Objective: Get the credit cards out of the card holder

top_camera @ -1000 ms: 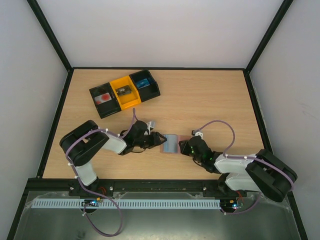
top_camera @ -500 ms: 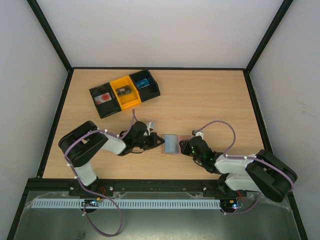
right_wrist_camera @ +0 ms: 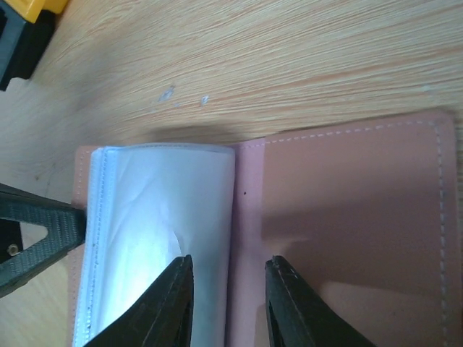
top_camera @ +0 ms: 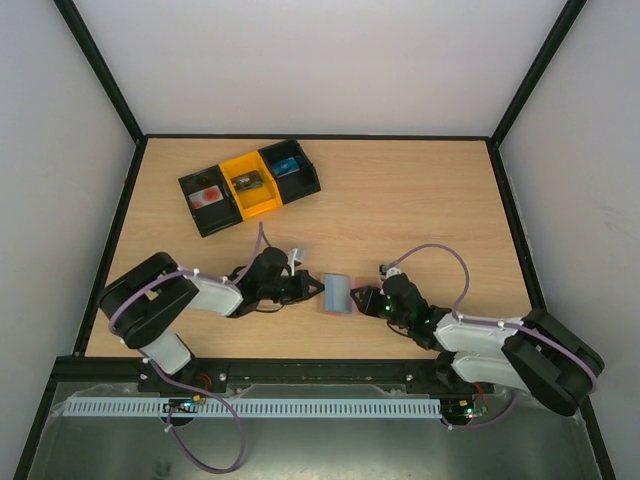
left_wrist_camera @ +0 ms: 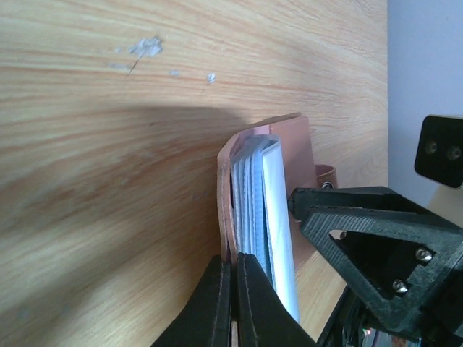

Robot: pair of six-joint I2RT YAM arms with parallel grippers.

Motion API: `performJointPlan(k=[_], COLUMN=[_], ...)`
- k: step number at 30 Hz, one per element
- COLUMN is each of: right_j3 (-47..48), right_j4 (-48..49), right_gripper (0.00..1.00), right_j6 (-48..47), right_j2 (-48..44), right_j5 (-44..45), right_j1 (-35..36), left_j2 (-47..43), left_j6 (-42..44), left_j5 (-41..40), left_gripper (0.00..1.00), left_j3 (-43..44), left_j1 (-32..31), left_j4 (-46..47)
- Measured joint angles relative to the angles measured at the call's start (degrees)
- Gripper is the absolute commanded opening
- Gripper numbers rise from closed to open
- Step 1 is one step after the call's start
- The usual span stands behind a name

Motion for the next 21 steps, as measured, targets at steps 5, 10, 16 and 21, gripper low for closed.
performJointPlan(k=[5,10,16,21], right_j3=[0.61,2.34,4.98,7.41], right_j4=[-1.53,-1.68,-1.42,-1.73], right_gripper=[0.32,0.39,0.54,0.59], right_j6=[-0.11,0.02,0.70,0.83], right_j2=[-1.73,-1.77,0.70,3.69], right_j5=[-2.29,-3.67,-4.07,-3.37], right_j1=[0.28,1.97,7.54,9.35], left_j2=[-3.56,-7.06,-10.64,-11.58], left_j6=[0.42,1.36,2.16,2.95], left_j5=[-0.57,-0.98,-1.62,-2.25], left_gripper=[0.03,0.03,0.03,0.03], left_j3=[-2.51,-2.95,-2.99,-2.99], left_j1=[-0.09,-0.11,-0.24,-0.48], left_j4=[-2.21,-4.90,-8.22,-10.27])
